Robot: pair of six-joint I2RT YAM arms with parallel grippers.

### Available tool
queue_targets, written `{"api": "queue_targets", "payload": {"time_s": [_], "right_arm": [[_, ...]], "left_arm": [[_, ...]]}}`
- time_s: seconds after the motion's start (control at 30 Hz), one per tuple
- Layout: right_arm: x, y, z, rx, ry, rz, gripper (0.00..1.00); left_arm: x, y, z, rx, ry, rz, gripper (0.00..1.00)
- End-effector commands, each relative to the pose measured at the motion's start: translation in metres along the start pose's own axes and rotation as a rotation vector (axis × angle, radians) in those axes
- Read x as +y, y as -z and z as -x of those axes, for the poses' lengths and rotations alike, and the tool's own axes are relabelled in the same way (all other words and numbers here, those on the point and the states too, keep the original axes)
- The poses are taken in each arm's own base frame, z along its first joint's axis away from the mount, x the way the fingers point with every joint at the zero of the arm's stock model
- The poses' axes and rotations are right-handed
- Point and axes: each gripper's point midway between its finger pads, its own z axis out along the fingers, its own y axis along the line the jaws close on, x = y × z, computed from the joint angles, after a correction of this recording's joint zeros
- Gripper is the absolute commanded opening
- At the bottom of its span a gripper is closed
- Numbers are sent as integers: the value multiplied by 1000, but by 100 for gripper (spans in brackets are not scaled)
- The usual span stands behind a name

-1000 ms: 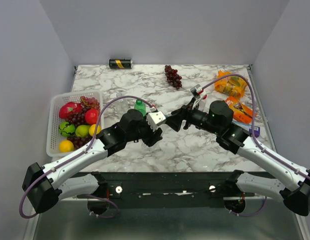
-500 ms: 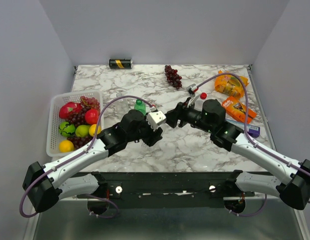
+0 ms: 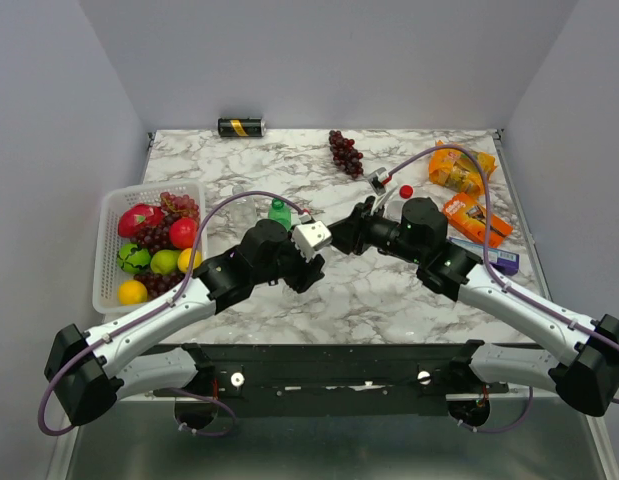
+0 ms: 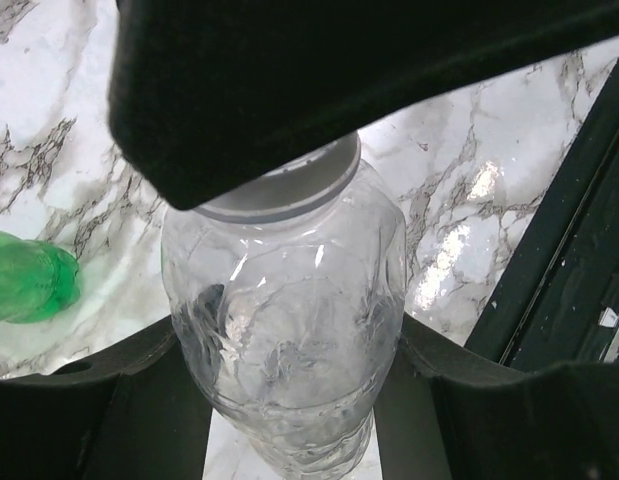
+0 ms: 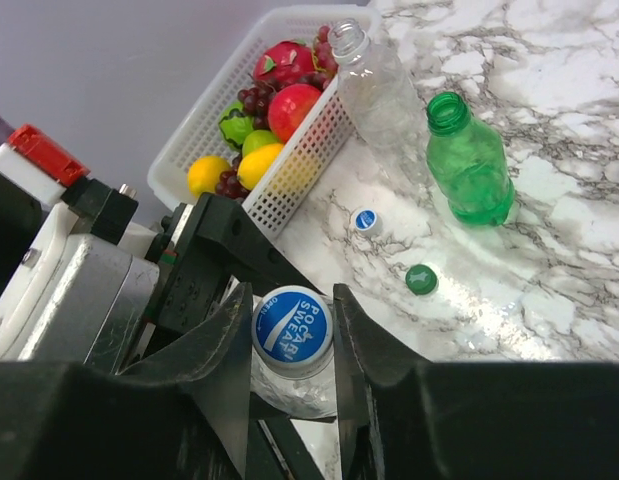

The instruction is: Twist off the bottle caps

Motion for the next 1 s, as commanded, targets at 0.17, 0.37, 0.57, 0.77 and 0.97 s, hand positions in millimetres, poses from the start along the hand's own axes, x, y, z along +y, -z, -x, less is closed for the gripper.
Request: {"api": "queue_targets", "payload": {"time_s": [0.17, 0.37, 0.57, 0.77, 0.97], "right_arm": [[23, 10, -4, -9, 86, 141, 20], [45, 30, -12, 29, 211, 313, 17], [79, 60, -37, 133, 237, 586, 17], [97, 84, -55, 197, 283, 762, 18], [99, 89, -59, 211, 315, 813, 21]], "left_arm": [[-22, 9, 24, -101, -55, -122, 33], [-58, 18, 28, -124, -111, -340, 34], [-113, 51, 34, -201, -167, -691, 37], [-133, 68, 32, -196, -169, -859, 37], [-139, 70, 29, -172, -146, -915, 37]]}}
